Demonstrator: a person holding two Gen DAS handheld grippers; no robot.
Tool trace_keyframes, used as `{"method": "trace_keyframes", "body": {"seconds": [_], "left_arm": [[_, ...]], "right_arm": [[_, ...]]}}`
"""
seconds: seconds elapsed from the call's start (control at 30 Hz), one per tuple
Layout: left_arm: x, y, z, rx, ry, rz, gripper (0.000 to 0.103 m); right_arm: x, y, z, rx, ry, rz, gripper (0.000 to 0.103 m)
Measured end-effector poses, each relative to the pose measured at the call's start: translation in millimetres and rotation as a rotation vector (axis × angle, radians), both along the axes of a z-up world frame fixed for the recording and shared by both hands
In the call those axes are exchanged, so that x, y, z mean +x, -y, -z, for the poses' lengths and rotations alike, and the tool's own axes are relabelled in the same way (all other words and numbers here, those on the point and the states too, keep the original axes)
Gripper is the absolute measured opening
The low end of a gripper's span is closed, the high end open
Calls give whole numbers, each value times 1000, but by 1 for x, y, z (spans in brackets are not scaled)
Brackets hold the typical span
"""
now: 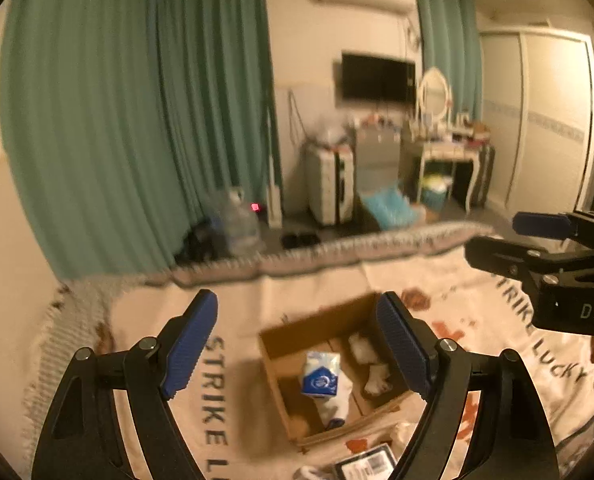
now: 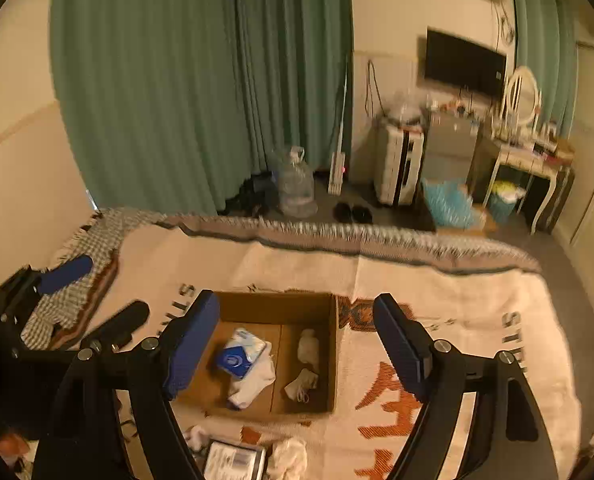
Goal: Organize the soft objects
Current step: 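Grasp the white glove with the left tool while the right tool grasps the tissue-paper pack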
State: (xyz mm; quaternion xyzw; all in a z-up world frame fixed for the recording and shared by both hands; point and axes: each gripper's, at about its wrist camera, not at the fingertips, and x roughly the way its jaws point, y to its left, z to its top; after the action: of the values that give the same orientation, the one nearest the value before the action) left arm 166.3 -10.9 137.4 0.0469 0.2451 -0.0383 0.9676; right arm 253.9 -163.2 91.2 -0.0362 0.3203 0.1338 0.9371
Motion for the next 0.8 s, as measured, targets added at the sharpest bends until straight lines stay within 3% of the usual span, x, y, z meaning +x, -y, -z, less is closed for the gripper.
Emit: {"method": "trace_keyframes", "body": {"seconds": [0.1, 0.2, 0.3, 0.4, 0.57, 0.8], "left_arm": [[-41, -9, -29, 0, 67, 15, 94], [-76, -14, -42, 33, 107, 24, 94], [-107, -25, -39, 20, 128, 36, 94], [-122, -34, -21, -6, 95, 56, 94], [-128, -45, 25, -3, 28, 64, 94], [-106, -53, 108, -16, -137, 56, 94]], "right_arm": [[-48, -6, -45, -28, 56, -11, 79], [-88, -13, -74, -36, 92, -22, 87], [-121, -19, -84, -50, 118, -17, 95], [-146, -28, -78, -69, 122, -1, 96], [-168, -42, -30, -87, 68, -32, 102], [-155, -58, 81, -67, -105, -41, 102]]}}
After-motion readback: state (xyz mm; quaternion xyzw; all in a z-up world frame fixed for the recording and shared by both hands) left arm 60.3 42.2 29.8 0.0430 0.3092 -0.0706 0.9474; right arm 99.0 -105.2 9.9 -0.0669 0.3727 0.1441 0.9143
